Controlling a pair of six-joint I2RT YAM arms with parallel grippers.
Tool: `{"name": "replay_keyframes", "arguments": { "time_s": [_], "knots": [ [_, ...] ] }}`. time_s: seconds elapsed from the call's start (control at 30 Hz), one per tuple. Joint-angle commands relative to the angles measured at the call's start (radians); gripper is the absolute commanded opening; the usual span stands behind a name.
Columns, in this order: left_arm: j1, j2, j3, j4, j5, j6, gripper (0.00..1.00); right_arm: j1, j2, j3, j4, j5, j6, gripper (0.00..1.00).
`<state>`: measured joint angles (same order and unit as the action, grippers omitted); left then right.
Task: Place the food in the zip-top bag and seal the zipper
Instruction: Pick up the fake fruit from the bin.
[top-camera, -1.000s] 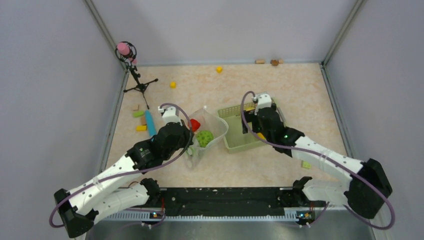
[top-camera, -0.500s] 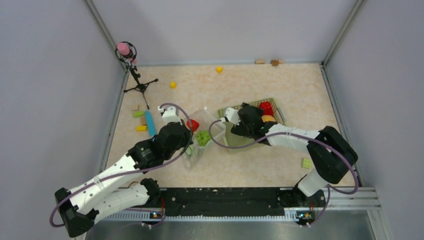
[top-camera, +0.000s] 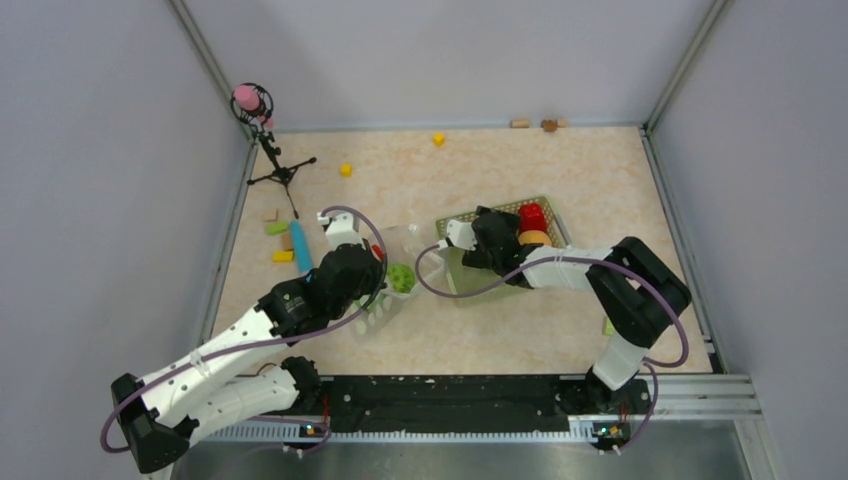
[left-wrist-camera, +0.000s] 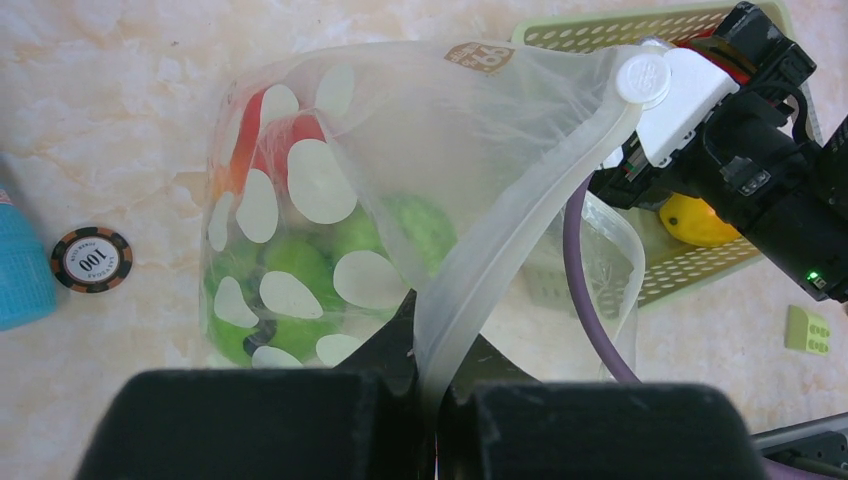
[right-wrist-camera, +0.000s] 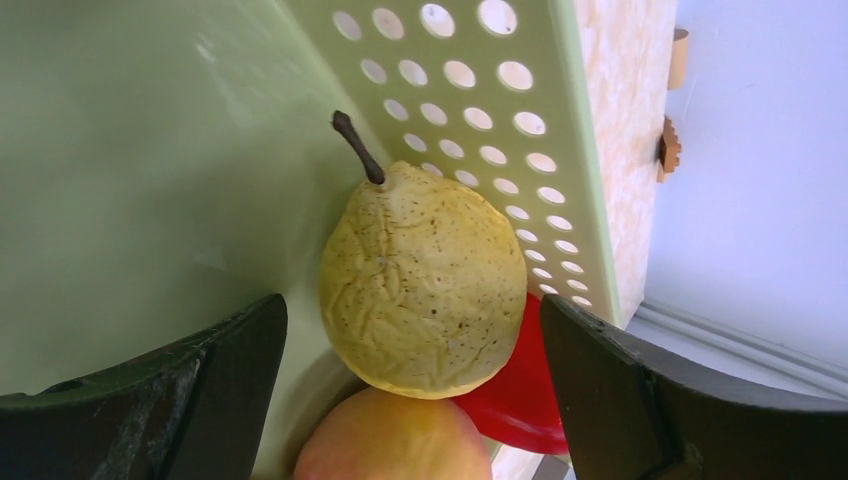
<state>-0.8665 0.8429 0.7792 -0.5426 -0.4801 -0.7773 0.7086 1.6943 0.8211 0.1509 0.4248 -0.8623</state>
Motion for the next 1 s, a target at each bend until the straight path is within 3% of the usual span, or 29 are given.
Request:
{"name": "replay_keyframes", "arguments": {
  "time_s": [0.0, 0.23, 0.57, 0.77, 0.97],
  "knots": [
    [-0.005, -0.006, 0.015, 0.029, -0.018, 0.013, 0.00, -0.016, 0.020, 0.033, 0.079, 0.042, -0.024, 0.94],
    [-0.005, -0.004, 0.016, 0.030, -0.018, 0.012, 0.00, -0.029, 0.032, 0.011, 0.170, 0.067, -0.045, 0.81],
    [-0.005, -0.007, 0.015, 0.029, -0.018, 0.010, 0.00, -0.029, -0.003, 0.001, 0.156, 0.077, -0.025, 0.55],
    [-0.005, -0.010, 0.014, 0.027, -0.017, 0.007, 0.00, -0.028, -0.128, -0.006, 0.064, 0.011, 0.064, 0.46],
    [-0.005, -0.007, 0.013, 0.028, -0.016, 0.004, 0.00, -0.012, -0.352, -0.037, -0.053, -0.180, 0.159, 0.44]
  ]
}}
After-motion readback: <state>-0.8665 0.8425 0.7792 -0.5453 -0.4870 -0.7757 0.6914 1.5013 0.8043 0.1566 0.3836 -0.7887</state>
